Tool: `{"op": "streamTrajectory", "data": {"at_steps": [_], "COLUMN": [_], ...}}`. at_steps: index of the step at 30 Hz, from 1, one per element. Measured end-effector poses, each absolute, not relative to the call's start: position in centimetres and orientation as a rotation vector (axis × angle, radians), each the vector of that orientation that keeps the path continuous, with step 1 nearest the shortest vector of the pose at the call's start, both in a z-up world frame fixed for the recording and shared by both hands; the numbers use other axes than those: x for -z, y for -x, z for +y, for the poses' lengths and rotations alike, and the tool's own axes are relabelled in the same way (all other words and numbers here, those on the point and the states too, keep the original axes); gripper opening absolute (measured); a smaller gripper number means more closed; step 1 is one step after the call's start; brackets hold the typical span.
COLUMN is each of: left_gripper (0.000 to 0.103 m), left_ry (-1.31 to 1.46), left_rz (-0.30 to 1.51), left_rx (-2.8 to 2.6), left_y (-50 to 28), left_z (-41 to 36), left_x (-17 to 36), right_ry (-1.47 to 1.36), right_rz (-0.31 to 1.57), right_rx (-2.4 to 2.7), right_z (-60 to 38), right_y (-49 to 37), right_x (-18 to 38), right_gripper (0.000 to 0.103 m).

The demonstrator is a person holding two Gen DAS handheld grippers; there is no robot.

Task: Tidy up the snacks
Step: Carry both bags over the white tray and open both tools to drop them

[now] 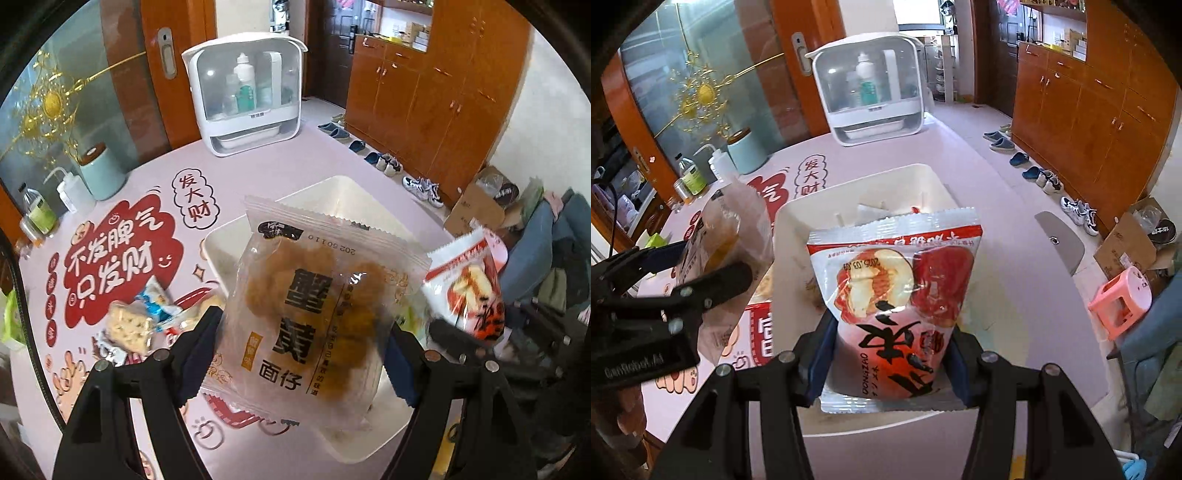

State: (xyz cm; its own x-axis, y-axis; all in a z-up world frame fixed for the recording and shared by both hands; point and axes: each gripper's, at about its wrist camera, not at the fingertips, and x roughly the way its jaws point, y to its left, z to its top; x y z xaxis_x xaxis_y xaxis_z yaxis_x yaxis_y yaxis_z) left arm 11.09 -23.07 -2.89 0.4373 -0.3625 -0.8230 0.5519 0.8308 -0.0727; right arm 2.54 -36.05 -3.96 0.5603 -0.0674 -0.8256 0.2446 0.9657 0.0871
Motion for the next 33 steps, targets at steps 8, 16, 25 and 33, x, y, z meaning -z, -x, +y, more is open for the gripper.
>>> {"op": "streamTrajectory", "data": {"at_steps": [8, 16, 25, 33], "left_gripper": [0.090, 0.102, 0.102, 0.102], "left_ry": [-0.172, -0.133, -0.135, -0.102], "left_rz": [1.003, 1.023, 0.983, 0.985], "left_rx": [0.566, 0.595, 0.606, 0.589], "left_y": [-13.8, -14.0, -13.5, -13.2], "left_z": [-25.7, -26.0, -24.4, -21.1], "left_x": [3.2, 4.1, 3.0, 2.3], "right_ry": [-0.179, -0.167, -0.178, -0.204], "right_rz": [0.981, 0.990, 1.019, 1.015], "right_rx": [0.171, 0.167, 0.141, 0.133], "right_z": [-37.5, -37.4, -36.3, -34.8], "right_y": [-4.5, -5.1, -4.9, -4.6], "right_x": [4.6, 5.7, 6.4, 6.0], "right_gripper": [0.058, 0.093, 0.093, 0.093]}}
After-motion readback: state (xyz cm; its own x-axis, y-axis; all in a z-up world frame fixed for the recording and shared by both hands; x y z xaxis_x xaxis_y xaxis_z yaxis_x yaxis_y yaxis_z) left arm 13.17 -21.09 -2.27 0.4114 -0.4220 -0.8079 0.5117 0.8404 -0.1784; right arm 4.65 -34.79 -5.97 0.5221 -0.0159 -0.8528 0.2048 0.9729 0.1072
